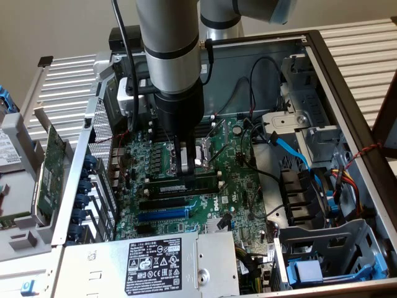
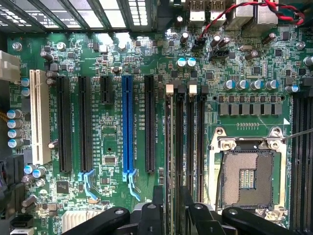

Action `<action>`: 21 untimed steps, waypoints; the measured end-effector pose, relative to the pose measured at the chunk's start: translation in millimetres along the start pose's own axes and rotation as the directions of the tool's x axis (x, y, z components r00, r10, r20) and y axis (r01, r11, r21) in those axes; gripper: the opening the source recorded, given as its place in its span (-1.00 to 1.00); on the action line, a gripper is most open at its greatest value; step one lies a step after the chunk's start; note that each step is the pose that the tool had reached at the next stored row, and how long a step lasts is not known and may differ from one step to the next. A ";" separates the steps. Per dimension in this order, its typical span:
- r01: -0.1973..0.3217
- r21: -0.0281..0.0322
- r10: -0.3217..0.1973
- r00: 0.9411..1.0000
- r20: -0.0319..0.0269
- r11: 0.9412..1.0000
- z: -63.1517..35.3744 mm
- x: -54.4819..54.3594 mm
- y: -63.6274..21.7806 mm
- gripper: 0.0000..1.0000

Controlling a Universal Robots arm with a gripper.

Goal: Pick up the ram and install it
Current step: 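Insert the ram into the slot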

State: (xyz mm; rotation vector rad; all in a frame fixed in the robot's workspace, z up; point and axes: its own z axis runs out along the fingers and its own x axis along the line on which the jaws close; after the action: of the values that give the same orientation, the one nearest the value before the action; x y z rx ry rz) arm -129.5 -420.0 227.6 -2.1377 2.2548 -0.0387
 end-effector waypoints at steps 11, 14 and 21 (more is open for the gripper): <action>0.000 0.000 0.000 1.000 0.002 1.000 -5.8 0.1 3.2 -0.46; 0.000 0.000 0.000 1.000 0.002 1.000 -7.0 0.2 4.3 -0.46; 0.000 -0.001 0.000 1.000 0.002 1.000 -8.1 0.2 6.2 -0.46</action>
State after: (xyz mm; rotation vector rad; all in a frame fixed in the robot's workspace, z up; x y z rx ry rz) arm -136.1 -420.0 235.4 -2.1370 2.2540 -0.0351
